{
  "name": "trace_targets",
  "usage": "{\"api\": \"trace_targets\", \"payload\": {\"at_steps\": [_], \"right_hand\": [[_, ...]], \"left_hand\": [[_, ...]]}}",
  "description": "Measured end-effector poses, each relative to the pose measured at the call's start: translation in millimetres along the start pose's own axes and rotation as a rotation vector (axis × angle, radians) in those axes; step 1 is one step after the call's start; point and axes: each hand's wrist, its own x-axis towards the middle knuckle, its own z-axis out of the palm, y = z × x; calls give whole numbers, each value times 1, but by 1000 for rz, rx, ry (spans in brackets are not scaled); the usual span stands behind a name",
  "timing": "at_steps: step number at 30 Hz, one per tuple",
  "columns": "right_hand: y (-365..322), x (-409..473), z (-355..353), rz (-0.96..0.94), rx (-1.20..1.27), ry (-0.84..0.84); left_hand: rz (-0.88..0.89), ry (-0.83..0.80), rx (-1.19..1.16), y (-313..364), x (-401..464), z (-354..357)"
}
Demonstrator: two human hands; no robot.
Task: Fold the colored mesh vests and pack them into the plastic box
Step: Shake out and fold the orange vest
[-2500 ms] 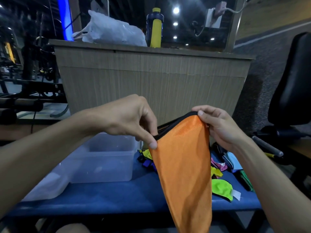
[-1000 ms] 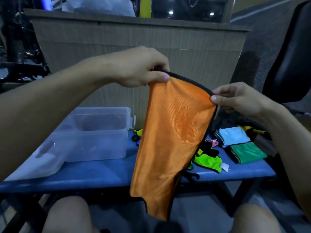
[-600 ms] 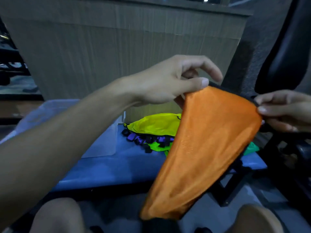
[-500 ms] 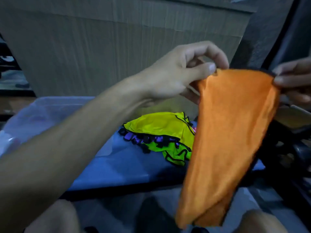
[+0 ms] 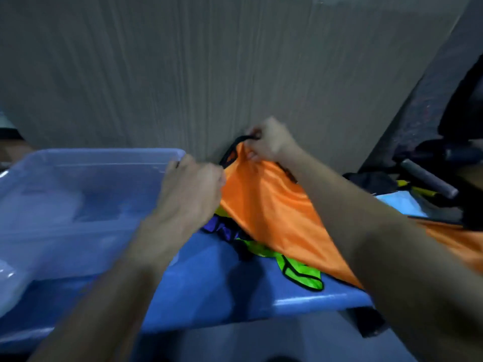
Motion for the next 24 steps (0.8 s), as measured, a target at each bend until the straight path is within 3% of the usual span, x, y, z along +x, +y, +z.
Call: {"api": "trace_targets", "payload": {"at_steps": [2, 8, 12, 15, 19, 24], "right_hand": [[3, 9, 29, 18, 79, -80], [15, 23, 78, 47, 149, -145], [30, 17, 86, -11, 256, -176], [41, -17, 60, -81, 330, -87], [91, -84, -2, -77, 391, 69], [194, -173, -85, 145, 50, 467]], "left_hand": [[-26, -39, 183, -6, 1, 16], [-48, -131, 296, -5, -1, 20], [161, -30, 73, 23, -7, 22], [237, -276, -95, 55, -15, 55], [193, -494, 3, 58, -15, 117], [48, -464, -76, 47, -4, 146]]}}
